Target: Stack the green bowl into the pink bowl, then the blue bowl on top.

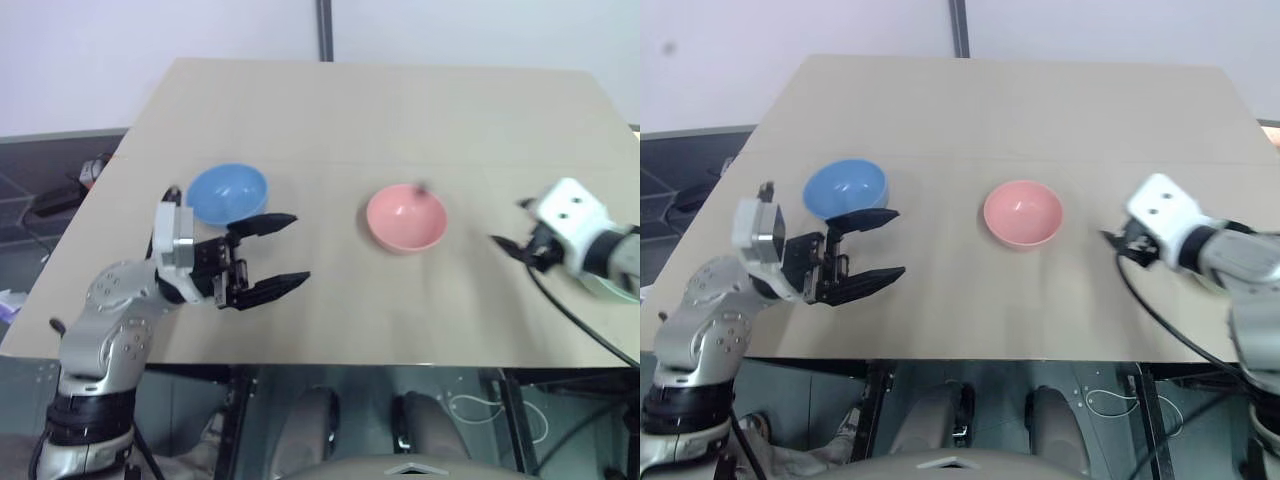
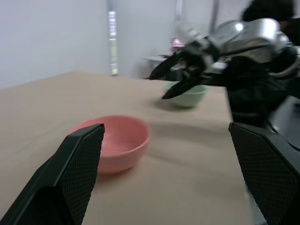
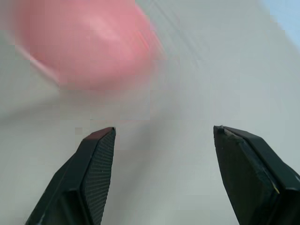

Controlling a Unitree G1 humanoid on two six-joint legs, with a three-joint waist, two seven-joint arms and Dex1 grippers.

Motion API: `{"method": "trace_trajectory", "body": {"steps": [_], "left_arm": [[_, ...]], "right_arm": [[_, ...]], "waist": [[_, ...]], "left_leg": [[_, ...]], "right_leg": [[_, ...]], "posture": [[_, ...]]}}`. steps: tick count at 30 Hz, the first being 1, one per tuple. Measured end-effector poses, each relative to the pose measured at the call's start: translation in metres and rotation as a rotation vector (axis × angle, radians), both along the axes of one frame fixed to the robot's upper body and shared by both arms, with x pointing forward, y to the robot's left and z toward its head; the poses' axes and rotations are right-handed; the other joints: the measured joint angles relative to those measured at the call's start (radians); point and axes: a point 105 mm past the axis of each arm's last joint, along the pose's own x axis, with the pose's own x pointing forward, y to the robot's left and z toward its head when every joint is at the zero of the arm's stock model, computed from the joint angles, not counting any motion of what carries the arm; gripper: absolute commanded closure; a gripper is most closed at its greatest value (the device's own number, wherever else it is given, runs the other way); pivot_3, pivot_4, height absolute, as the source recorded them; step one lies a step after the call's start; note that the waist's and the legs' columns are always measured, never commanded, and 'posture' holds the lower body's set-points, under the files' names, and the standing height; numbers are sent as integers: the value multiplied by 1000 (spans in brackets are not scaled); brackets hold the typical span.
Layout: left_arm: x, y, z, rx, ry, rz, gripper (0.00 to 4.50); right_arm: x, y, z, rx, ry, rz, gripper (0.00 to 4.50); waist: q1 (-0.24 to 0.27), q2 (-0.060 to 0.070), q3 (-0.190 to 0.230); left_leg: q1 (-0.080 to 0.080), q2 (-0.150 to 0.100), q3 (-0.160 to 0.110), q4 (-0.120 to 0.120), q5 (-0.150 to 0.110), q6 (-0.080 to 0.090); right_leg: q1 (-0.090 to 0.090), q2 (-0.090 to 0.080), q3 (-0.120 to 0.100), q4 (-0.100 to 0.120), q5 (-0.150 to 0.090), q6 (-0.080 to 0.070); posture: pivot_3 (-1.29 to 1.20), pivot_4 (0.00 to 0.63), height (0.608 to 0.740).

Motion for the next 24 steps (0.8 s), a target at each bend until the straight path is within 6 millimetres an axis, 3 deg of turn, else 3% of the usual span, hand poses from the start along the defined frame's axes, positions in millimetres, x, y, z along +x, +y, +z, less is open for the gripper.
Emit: {"method": "trace_trajectory", "body": {"steps": [4,9,12,18,24], "left_arm": [[-7,-13,0,94,-12,-165,0],[-4,-18,1,124,-20,-221,0],[-3,-18,0,131,-20,-217,0],[-2,-18,-4,123,-12,-205,0],[-1,-18,-6,115,-8,-177,0]], "right_arm": [[-8,-28,-7,20,15,-184,882],[-12,-39,-27,58,64,-269,882],[-13,-48,-42,79,103,-310,1494],[-9,-56,-56,107,119,-336,4330],[-5,-58,-55,87,105,-314,4468]], "waist": [[-15,1,-1],[-26,2,-1],[-26,2,0],[-26,2,0],[-26,2,0]], "left_leg": [[2,1,3,0,0,1],[1,2,3,0,-1,1],[1,2,3,0,-1,2],[1,2,3,0,-1,1],[1,2,3,1,-1,2]], "right_leg": [[0,8,1,1,0,0],[0,10,1,1,0,1],[0,10,2,1,0,1],[0,10,2,1,0,1],[0,10,2,1,0,1]], "posture": [[0,150,740],[0,150,740],[0,150,740],[0,150,740],[0,150,740]]}}
